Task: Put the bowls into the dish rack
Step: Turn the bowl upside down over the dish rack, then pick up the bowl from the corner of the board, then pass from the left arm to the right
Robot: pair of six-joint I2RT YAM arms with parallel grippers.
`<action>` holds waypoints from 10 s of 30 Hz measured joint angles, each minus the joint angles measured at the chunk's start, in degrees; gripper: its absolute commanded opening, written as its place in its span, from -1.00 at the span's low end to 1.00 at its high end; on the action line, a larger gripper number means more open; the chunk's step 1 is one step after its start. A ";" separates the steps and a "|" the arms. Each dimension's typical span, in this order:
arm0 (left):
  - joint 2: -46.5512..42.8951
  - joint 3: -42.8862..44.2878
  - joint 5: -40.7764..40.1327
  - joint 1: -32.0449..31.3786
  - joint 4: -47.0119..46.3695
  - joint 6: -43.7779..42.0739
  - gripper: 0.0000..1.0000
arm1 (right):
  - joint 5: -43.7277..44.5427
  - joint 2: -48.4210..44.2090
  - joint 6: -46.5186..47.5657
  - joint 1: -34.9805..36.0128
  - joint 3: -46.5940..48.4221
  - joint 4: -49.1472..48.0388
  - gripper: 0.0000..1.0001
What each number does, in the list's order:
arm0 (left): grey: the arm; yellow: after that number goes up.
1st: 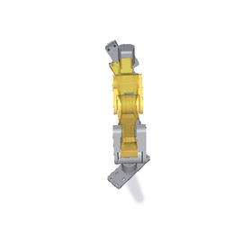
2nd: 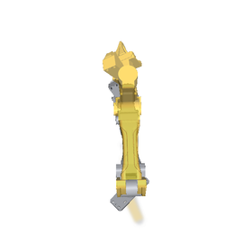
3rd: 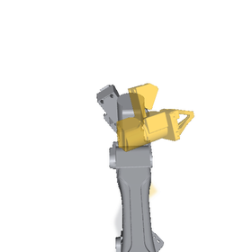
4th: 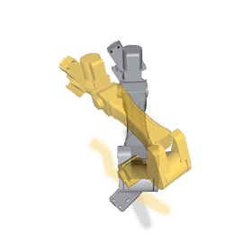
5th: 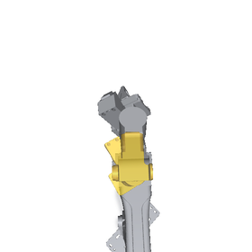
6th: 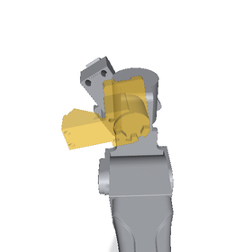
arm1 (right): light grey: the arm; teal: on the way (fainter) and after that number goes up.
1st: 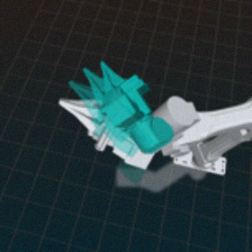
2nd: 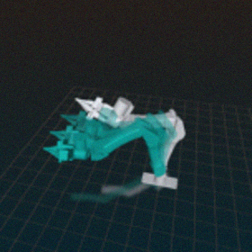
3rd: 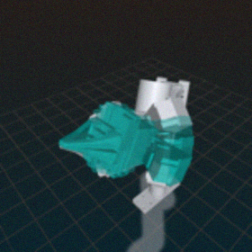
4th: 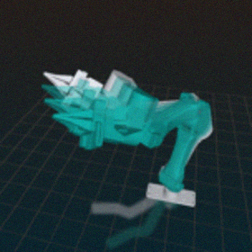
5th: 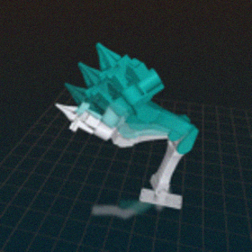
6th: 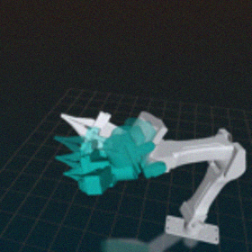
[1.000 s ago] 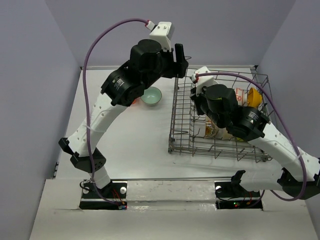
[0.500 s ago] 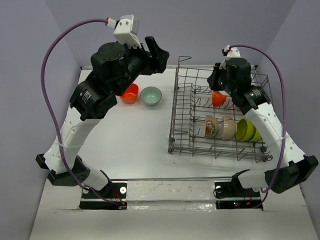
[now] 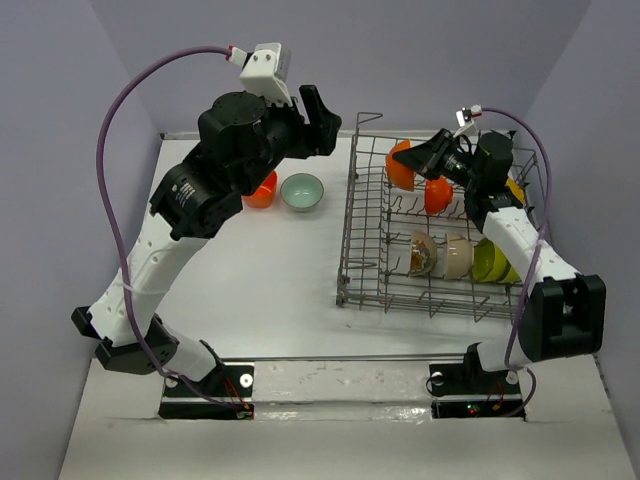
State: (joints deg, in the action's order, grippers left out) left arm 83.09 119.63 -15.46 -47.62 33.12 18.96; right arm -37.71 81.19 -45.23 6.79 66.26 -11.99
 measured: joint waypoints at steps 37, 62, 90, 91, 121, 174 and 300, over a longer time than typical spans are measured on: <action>-1.11 -3.45 0.00 0.11 -0.74 -0.59 0.53 | -5.18 25.59 -23.19 -0.76 -5.20 -33.48 -0.98; 0.57 -3.30 0.00 0.11 -0.55 -0.70 0.52 | -5.11 29.77 -22.23 1.66 -2.23 -31.71 -0.98; 0.57 -3.32 0.07 0.11 -0.55 -0.68 0.52 | 10.88 26.08 -5.35 3.04 5.79 -3.32 -0.31; 0.57 -3.32 0.07 0.11 -0.55 -0.68 0.52 | 12.00 26.08 -4.57 2.82 6.32 -2.38 -0.28; 0.50 -3.69 0.37 0.11 -0.61 -0.66 0.52 | 27.02 24.65 6.73 3.06 13.03 18.01 0.00; 24.90 -29.59 4.26 39.71 -15.69 11.58 0.45 | 28.65 -17.35 21.55 5.29 18.47 46.56 0.32; -16.92 -40.46 13.81 21.42 2.43 -3.08 -1.00 | 91.84 13.16 69.83 75.17 33.16 36.44 0.32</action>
State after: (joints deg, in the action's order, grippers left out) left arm 66.17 79.18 -1.65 -26.20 35.55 15.88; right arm 54.13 94.35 24.60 81.95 99.42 24.45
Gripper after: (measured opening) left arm 0.186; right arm 0.657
